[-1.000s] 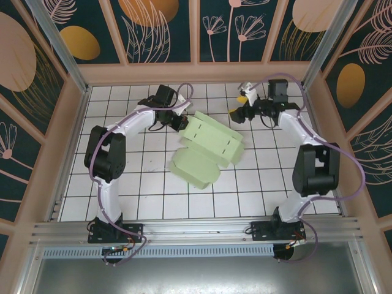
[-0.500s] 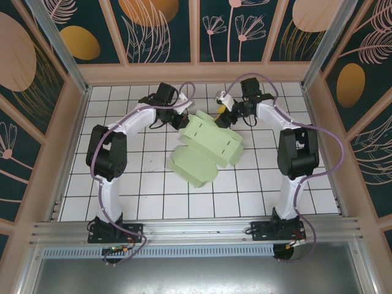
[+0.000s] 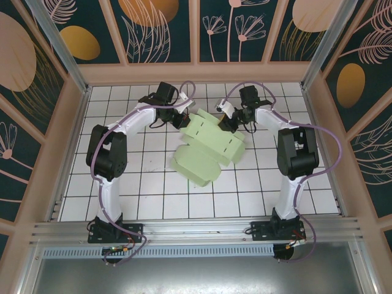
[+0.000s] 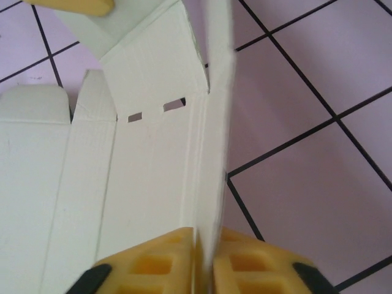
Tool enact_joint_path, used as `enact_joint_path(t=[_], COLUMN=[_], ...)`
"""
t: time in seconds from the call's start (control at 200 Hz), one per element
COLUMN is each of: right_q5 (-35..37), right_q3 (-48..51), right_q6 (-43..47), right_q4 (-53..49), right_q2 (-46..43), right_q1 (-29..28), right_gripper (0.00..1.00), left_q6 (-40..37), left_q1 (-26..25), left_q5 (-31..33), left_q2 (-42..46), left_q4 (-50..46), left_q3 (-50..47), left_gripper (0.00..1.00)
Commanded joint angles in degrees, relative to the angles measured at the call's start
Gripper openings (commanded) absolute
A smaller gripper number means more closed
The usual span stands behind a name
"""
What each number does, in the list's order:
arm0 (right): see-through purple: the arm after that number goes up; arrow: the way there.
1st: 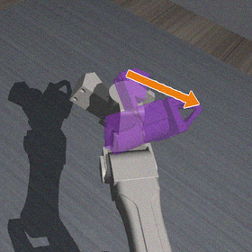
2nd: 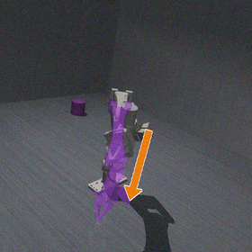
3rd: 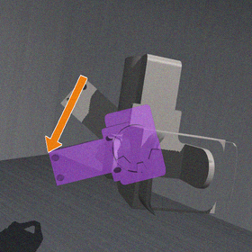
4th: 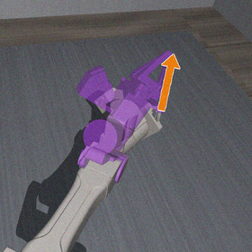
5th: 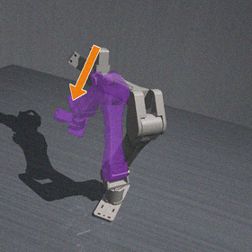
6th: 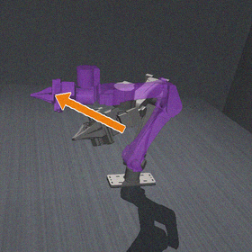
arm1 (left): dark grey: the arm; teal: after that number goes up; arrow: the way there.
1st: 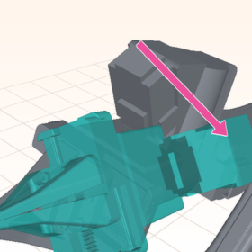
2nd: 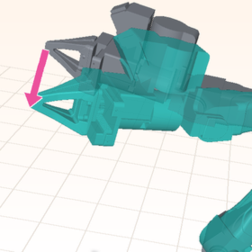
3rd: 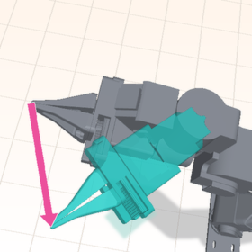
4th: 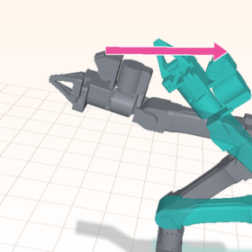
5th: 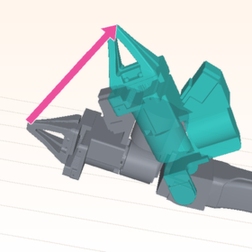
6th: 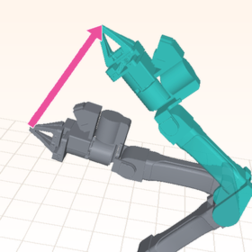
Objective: Fold the paper box
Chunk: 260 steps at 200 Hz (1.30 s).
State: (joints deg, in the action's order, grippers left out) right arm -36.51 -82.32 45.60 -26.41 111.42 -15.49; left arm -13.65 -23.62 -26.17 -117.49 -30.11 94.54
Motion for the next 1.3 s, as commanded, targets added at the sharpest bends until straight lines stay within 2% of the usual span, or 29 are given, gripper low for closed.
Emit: enact_joint_path(t=[0.0, 0.045, 0.265, 0.33, 0.365, 0.495, 0.656, 0.726, 0.976, 1.186, 1.296], right_q5=[0.01, -0.25, -0.89, -0.62, -0.58, 0.37, 0.56, -0.93, -3.41, -2.22, -1.6], right_q3=[1.58, 2.21, 4.7, 4.88, 5.08, 8.92, 14.43, 16.54, 20.51, 21.28, 21.89], right_q6=[-0.13, -0.15, -2.11, -3.59, -4.53, -9.81, -15.92, -16.89, -21.42, -22.79, -24.06], right_q4=[1.36, 1.69, 2.76, 2.85, 3.3, 8.63, 13.84, 14.66, 17.91, 18.05, 18.14], right_q2=[-3.38, -4.13, -6.23, -6.43, -6.68, -9.39, -13.71, -15.02, -18.0, -19.03, -19.47], right_q1=[0.09, 0.02, 0.07, 0.04, 0.04, 0.1, 1.14, 1.83, 3.93, 4.01, 3.97], right_gripper=[0.03, 0.0, 0.02, 0.0, 0.0, 0.0, 0.0, 0.0, 0.0, 0.0, 0.0], left_q6=[0.72, 1.3, 3.3, 3.88, 4.13, 6.92, 13.35, 17.54, 29.78, 33.02, 33.21], left_q1=[-0.11, -0.11, -0.11, -0.11, -0.11, -0.11, 0.06, 0.86, 2.0, 1.73, 1.48], left_q5=[-0.76, -0.47, 0.86, 0.69, 0.44, 0.52, 2.41, 1.73, -7.59, -12.04, -15.35], left_q2=[-0.06, -0.03, 0.32, 0.66, 0.92, 3.38, 11.2, 13.3, 11.07, 9.96, 7.62], left_q4=[1.26, 1.78, 4.14, 5.32, 5.97, 11.21, 25.53, 30.22, 38.94, 43.3, 41.9], left_q3=[0.39, 0.14, -0.73, -1.56, -1.88, -5.61, -16.71, -20.62, -26.8, -28.78, -27.23], left_gripper=[0.0, 0.0, 0.0, 0.07, 0.14, 0.49, 0.89, 0.98, 0.98, 0.87, 0.76])
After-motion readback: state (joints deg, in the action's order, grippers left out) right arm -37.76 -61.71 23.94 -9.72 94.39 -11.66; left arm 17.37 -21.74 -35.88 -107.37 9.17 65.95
